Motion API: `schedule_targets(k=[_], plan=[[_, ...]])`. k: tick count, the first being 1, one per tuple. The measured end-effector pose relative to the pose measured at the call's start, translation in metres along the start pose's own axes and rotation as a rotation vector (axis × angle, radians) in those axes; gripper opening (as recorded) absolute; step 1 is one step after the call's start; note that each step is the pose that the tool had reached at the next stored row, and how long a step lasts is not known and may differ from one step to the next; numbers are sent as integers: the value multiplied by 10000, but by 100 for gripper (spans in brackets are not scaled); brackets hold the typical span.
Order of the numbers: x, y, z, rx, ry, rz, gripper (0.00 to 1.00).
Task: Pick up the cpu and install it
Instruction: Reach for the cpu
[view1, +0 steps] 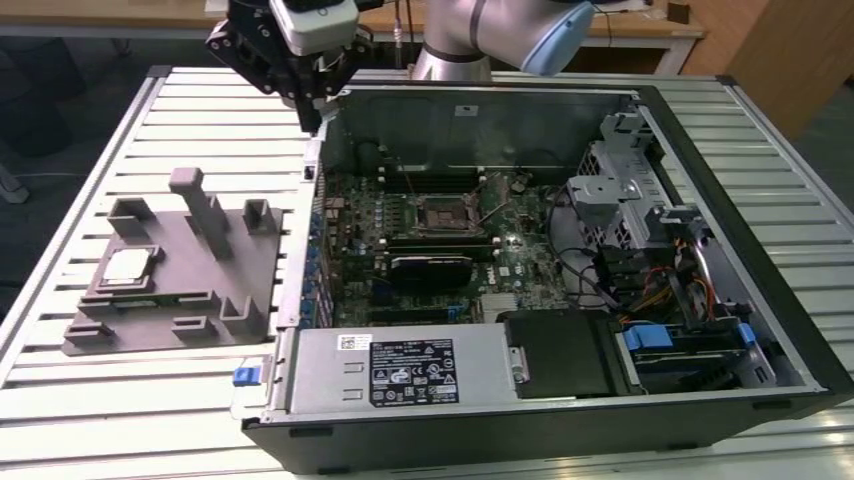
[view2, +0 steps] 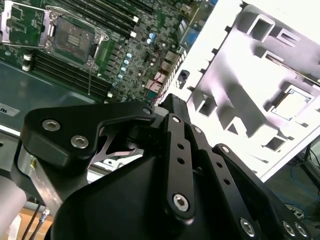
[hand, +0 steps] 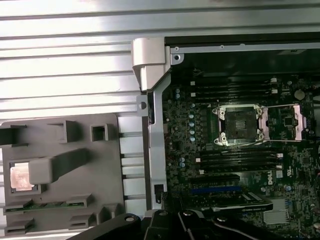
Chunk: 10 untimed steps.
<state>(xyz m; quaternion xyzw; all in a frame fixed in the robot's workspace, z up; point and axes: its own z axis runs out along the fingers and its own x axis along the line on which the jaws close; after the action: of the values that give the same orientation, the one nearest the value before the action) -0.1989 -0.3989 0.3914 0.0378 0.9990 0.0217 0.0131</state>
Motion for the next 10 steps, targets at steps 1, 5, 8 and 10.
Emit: schedule_targets(k=[1, 5, 8, 10], plan=[[14, -1, 0, 0, 0, 1, 11], [69, -5, 0, 0, 0, 1, 11], [112, -9, -1, 0, 0, 1, 11], [140, -11, -1, 0, 0, 1, 11]])
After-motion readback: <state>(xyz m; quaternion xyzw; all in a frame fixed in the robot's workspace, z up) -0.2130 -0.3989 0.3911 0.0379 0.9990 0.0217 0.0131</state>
